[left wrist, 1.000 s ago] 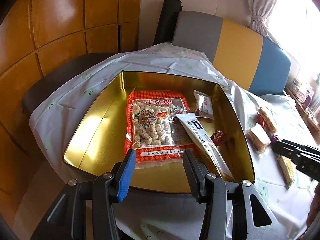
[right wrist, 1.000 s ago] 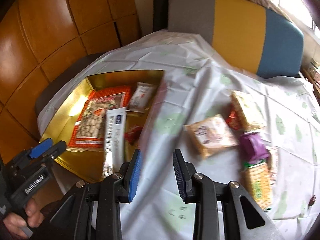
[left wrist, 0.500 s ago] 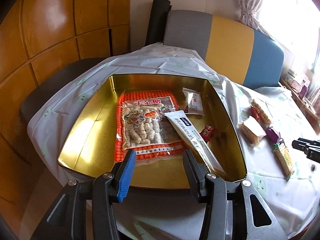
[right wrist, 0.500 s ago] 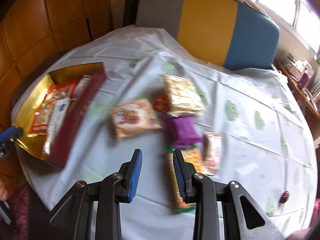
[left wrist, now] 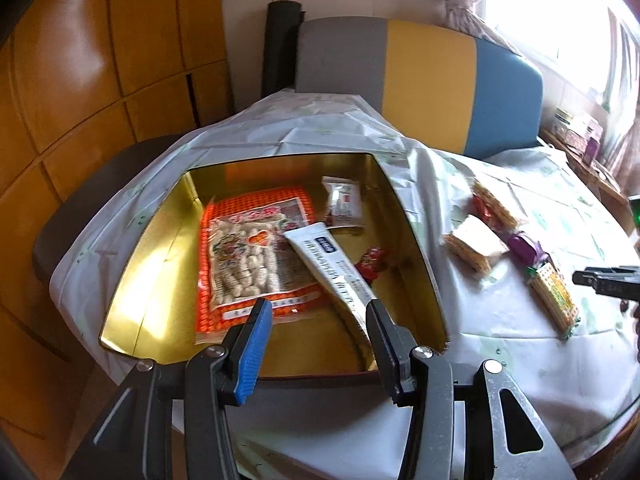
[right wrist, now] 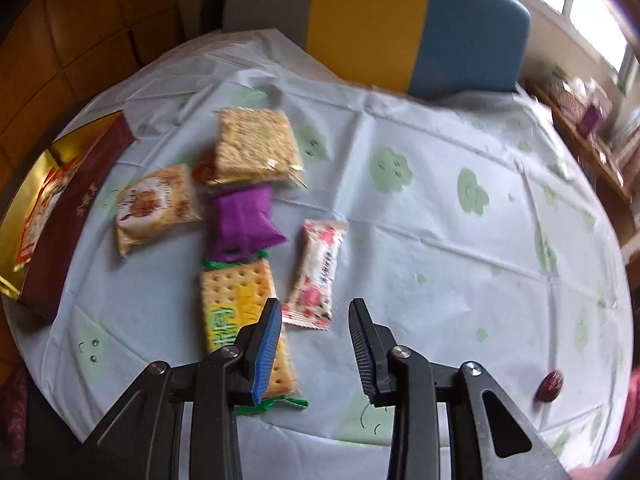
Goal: Organize snacks
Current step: 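Move the right gripper back toward the pink-flowered snack bar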
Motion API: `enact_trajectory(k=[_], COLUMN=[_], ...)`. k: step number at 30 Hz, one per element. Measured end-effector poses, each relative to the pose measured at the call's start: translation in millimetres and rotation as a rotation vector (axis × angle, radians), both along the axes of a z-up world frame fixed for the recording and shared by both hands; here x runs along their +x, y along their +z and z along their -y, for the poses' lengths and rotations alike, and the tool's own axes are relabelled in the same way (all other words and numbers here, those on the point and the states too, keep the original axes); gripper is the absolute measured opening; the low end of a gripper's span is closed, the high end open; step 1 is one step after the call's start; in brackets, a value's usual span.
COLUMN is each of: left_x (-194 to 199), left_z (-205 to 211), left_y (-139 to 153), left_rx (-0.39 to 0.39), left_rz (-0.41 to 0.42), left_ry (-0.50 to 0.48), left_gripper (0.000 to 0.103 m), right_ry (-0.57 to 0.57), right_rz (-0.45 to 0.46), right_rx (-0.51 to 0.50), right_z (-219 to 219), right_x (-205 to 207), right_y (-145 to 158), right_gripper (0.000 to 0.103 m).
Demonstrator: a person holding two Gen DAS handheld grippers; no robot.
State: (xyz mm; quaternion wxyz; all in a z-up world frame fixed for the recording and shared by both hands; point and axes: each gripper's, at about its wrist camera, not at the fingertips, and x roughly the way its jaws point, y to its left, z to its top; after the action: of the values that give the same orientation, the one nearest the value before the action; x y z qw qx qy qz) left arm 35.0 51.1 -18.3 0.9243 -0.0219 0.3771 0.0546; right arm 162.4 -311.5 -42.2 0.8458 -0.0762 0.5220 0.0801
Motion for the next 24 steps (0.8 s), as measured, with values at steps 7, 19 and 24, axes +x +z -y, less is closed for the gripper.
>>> enact_trajectory(k=[7, 19, 24], left_x=[5.2, 27.6, 53.2], left_z=[33.1, 84.1, 105.9], left_y=[2.4, 7.0, 11.7], left_rx=[0.029, 0.008, -0.032], left_rz=[-0.016, -0.062, -0.096], left_ry=[-0.096, -0.237, -0.289], left_gripper=[0.050, 0.050, 0.050], right_ry=[-0.039, -0.172, -0.203], right_rz=[-0.021, -0.075, -0.067], right_rx=[0.050, 0.075, 0.110], right_z=[3.9, 25.5, 32.2], right_x=[1.0, 7.9, 8.8], right_y=[0.7, -3.7, 1.0], right_gripper=[0.039, 0.039, 0.039])
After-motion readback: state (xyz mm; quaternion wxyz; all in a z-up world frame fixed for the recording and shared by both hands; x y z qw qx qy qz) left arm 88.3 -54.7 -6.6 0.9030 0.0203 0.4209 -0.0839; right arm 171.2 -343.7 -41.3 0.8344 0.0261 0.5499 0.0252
